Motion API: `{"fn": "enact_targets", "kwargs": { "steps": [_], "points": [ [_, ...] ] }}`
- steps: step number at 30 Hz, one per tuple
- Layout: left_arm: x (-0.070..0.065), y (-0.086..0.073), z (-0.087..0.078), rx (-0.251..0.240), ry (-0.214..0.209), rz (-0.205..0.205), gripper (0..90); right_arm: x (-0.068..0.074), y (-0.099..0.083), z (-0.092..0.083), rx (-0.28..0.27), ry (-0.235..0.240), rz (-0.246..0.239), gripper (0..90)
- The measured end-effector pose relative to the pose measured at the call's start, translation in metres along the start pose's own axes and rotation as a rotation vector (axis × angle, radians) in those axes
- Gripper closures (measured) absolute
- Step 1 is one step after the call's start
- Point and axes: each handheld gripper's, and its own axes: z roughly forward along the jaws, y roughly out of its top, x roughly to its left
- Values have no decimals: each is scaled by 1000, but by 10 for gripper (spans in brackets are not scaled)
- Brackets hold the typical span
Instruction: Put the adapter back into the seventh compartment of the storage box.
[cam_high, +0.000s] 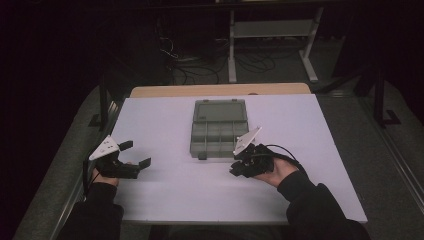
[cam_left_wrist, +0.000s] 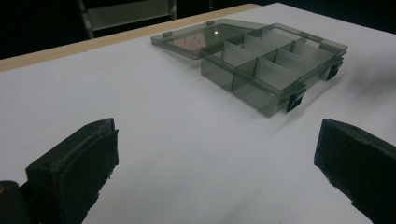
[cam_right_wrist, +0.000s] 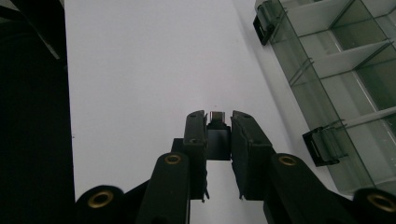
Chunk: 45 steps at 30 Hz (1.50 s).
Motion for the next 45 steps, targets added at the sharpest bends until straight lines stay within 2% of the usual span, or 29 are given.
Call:
{"fn": "enact_targets", "kwargs": {
  "steps": [28, 45],
  "points": [
    [0, 0, 0, 0, -3, 0, 0, -22, 18, -10, 8, -32, 11, 749],
    [0, 0, 0, 1, -3, 0, 0, -35, 30, -17, -10, -55, 20, 749]
  ]
}}
